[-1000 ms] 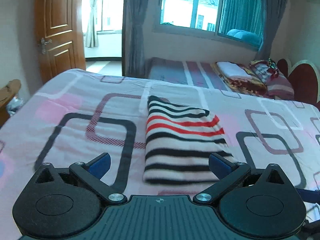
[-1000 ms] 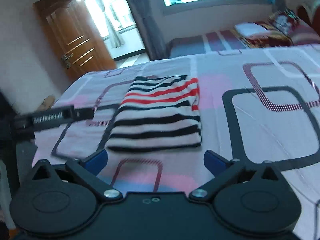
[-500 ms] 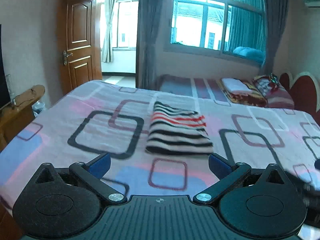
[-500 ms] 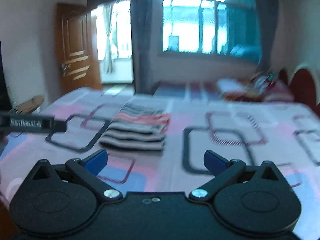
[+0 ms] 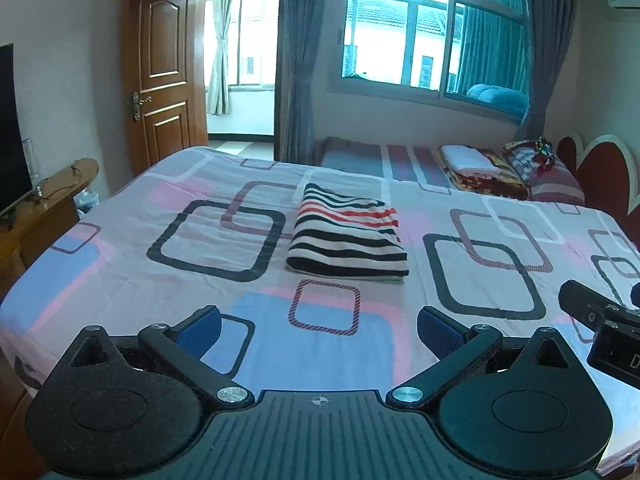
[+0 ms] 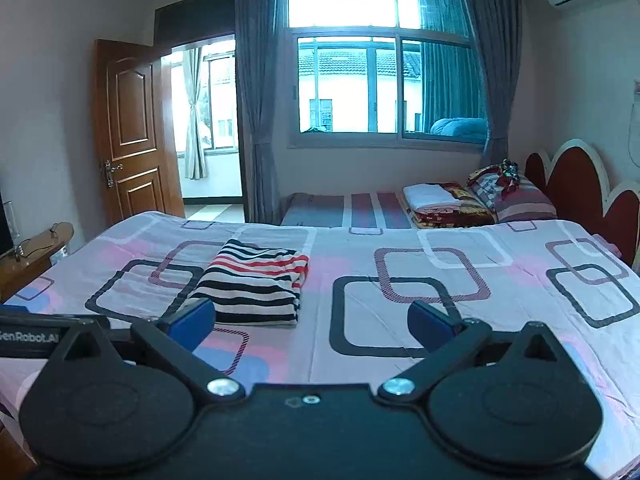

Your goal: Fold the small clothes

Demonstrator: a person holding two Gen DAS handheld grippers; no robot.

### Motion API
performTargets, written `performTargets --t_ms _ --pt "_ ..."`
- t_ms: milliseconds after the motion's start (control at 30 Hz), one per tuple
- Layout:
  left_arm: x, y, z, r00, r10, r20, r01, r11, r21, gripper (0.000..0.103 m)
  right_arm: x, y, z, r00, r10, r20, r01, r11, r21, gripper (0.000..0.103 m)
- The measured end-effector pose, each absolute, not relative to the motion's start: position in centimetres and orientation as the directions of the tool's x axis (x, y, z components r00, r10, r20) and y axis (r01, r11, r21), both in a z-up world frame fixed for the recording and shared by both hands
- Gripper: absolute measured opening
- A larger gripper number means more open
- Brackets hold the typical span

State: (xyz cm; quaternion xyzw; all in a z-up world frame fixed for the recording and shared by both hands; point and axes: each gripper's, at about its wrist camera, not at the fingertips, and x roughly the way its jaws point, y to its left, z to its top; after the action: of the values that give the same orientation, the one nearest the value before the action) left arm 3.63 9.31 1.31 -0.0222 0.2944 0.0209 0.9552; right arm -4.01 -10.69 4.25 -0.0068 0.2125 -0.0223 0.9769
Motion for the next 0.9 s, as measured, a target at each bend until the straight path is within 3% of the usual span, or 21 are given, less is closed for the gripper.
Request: performTargets --t_ms 900 --pt "4.5 9.6 1.9 0.831 0.059 -0.554 -0.078 0.997 -0.010 0.103 -4.8 -10.6 4.0 0.905 -0.080 -0.417 0.073 0.997 -0.034 0.102"
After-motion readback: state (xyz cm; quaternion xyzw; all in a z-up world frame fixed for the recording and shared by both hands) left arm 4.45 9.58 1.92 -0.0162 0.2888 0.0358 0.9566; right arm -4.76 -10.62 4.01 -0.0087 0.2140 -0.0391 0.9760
